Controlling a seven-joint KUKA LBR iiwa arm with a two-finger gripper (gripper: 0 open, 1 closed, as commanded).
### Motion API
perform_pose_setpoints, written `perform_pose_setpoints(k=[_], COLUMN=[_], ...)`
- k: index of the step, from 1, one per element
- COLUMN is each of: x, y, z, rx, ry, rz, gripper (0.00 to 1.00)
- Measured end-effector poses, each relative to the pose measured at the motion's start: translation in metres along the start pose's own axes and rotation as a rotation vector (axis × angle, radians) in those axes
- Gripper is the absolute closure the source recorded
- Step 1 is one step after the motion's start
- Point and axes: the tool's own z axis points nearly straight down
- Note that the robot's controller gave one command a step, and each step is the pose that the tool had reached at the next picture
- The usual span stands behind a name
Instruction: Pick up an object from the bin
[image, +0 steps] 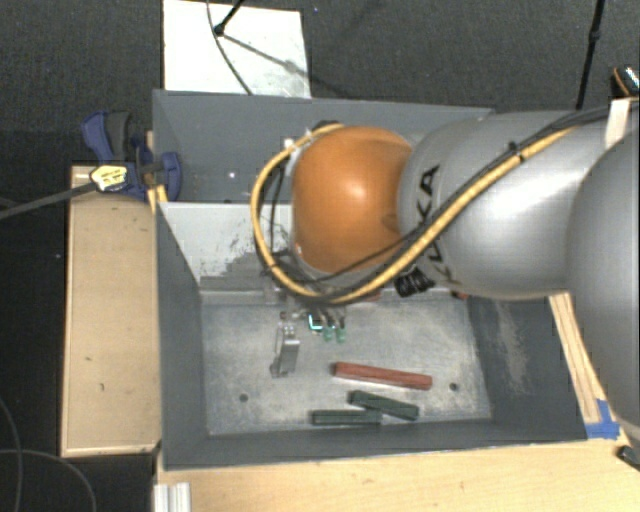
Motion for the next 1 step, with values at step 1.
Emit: perform_pose_setpoints(k=[1], x=[0.0296], y=[-0.0474], z=[0.0267], rx=[0.002], ry=[-0.002], rz=[0.042], gripper=[0.0])
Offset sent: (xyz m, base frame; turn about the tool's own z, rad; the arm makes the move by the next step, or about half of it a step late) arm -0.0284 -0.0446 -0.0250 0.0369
